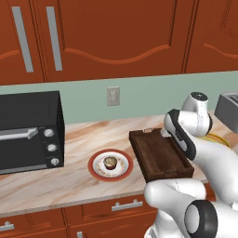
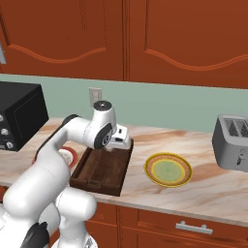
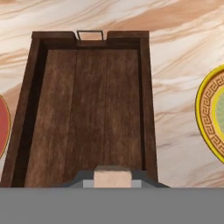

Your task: Move the dessert items from the plates to the tray.

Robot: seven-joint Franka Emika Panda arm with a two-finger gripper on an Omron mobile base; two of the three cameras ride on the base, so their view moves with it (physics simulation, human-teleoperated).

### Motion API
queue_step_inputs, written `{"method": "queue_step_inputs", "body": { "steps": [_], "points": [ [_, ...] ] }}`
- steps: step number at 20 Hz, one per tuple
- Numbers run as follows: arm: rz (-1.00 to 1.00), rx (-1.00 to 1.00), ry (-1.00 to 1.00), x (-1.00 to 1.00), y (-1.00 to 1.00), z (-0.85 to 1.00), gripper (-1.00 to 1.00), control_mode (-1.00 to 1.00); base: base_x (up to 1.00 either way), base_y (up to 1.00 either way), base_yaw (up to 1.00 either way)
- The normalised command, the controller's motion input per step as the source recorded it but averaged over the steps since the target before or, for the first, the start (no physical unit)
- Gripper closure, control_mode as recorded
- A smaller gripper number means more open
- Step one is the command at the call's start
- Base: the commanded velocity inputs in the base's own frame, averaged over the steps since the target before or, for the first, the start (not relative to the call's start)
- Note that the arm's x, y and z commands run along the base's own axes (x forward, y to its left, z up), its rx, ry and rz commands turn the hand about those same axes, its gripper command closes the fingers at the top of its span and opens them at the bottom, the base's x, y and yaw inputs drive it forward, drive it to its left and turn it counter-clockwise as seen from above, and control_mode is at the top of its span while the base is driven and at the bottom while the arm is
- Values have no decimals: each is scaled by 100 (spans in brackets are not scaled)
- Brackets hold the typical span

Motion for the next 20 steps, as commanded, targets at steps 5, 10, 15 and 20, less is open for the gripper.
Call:
{"method": "queue_step_inputs", "body": {
  "steps": [5,10,15,20],
  "points": [
    [0,0,0,0,33,-4,100,-100,0,0,0],
    [0,0,0,7,5,-11,100,-100,0,0,0],
    [0,0,0,21,5,-14,100,-100,0,0,0],
    [0,0,0,24,11,-15,100,-100,0,0,0]
  ]
}}
